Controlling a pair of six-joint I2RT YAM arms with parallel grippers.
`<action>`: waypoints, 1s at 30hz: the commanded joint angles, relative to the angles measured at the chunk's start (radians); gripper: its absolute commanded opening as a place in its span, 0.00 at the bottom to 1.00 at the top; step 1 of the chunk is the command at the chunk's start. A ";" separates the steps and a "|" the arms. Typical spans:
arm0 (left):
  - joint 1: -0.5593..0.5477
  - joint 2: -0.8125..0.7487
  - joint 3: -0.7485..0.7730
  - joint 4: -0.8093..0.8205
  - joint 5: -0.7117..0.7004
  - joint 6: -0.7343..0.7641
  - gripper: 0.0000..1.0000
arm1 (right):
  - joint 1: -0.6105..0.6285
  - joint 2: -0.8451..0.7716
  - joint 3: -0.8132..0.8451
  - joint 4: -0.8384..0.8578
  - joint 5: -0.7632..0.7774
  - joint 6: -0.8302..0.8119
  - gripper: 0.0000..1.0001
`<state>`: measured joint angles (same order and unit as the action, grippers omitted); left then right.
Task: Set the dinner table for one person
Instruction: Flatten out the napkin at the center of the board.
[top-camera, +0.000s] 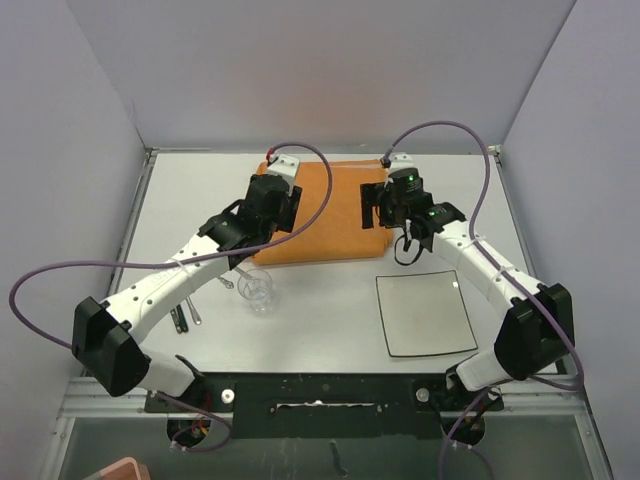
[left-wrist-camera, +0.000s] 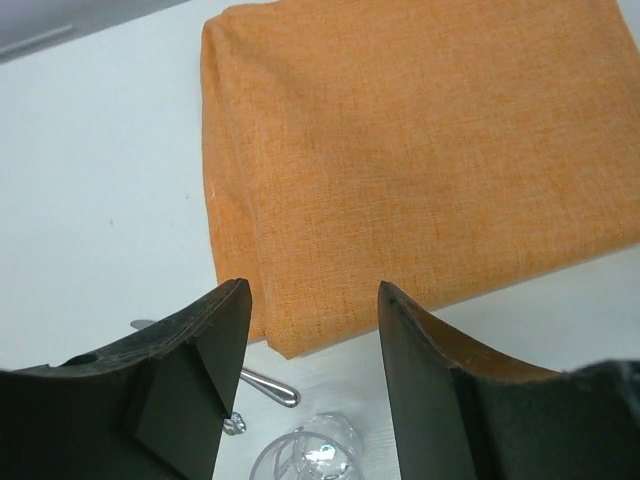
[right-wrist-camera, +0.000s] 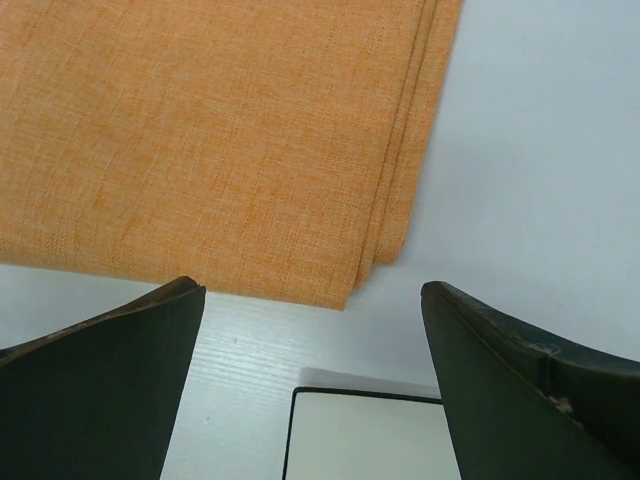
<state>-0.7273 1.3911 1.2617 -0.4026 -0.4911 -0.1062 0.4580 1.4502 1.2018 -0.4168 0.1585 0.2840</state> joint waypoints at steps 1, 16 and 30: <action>0.075 0.062 0.076 -0.061 0.046 -0.130 0.52 | -0.011 0.060 0.092 -0.064 0.068 0.066 0.94; 0.199 0.381 0.304 -0.434 0.246 -0.289 0.42 | -0.121 0.329 0.314 -0.336 -0.003 0.234 0.93; 0.252 0.534 0.357 -0.526 0.244 -0.334 0.41 | -0.129 0.466 0.408 -0.424 -0.084 0.207 0.88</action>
<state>-0.5137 1.8874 1.5608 -0.9054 -0.2523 -0.4023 0.3283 1.8950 1.5551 -0.8101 0.1154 0.4980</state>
